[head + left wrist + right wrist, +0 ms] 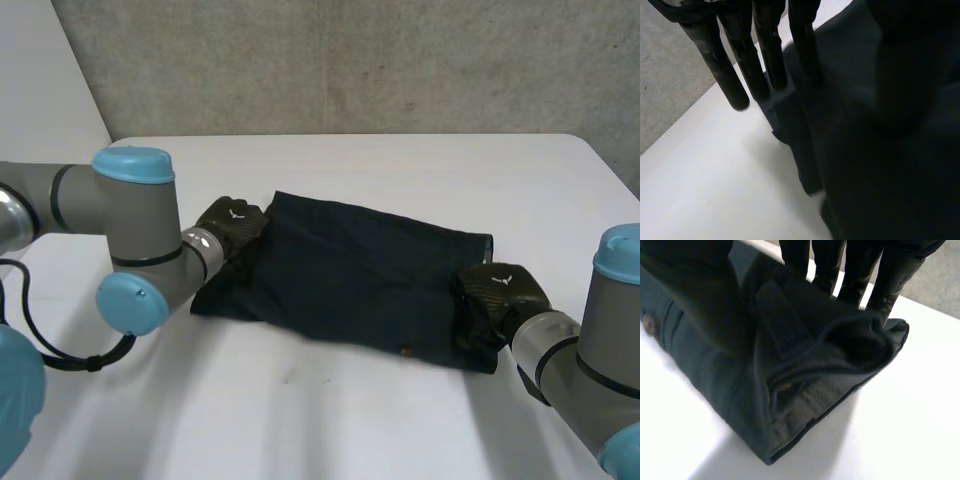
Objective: Fold the shorts.
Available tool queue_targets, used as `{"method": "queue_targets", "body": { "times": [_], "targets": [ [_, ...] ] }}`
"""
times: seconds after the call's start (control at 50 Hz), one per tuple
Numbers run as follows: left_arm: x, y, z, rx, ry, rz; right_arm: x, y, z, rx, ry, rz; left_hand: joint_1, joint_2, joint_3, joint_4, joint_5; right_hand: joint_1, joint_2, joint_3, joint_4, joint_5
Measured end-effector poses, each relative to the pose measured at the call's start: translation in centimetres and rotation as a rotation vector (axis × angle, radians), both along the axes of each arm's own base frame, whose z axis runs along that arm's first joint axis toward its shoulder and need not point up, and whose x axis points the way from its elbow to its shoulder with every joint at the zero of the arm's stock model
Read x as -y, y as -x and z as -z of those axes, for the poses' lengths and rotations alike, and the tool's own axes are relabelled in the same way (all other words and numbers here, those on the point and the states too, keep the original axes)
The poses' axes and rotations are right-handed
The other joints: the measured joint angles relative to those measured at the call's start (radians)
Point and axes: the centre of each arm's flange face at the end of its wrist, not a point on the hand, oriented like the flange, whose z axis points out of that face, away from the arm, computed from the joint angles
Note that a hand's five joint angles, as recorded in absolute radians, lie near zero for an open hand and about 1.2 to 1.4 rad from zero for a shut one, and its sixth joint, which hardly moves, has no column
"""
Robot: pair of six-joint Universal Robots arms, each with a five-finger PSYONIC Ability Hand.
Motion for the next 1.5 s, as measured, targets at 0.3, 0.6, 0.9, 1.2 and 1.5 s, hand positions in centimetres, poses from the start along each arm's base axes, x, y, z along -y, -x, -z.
{"method": "queue_targets", "body": {
  "times": [0.3, 0.6, 0.9, 1.2, 1.5],
  "targets": [
    [-3.8, -0.7, -4.1, 0.010, -0.004, -0.022, -1.1, -0.2, -4.3, -0.189, 0.248, -0.145, 0.389, 0.475, 0.493, 0.496, 0.459, 0.017, 0.024, 0.043, 0.044, 0.047],
    [-9.2, -3.4, -7.9, -0.026, 0.095, -0.018, -4.7, -1.0, -4.4, -0.475, 0.458, -0.548, -0.571, -0.505, -0.474, -0.488, -0.459, 0.014, -0.052, -0.001, -0.047, 0.043],
    [-6.4, 0.0, -2.8, 0.015, 0.043, 0.064, -6.0, -0.8, -4.5, -0.462, 0.418, -0.612, -0.567, -0.509, -0.477, -0.490, -0.460, -0.048, -0.100, -0.058, -0.095, -0.014],
    [-3.9, 1.9, 0.3, 0.056, -0.017, 0.086, -6.5, -0.6, -5.2, -0.452, 0.446, -0.597, 0.231, 0.238, 0.240, 0.239, 0.232, -0.048, -0.100, -0.058, -0.095, -0.019],
    [-6.0, 1.1, -4.9, 0.026, -0.017, 0.073, -3.0, 0.4, -7.9, -0.263, 0.401, -0.396, 0.380, 0.476, 0.494, 0.496, 0.455, -0.048, -0.101, -0.058, -0.096, -0.022]
  ]
}}
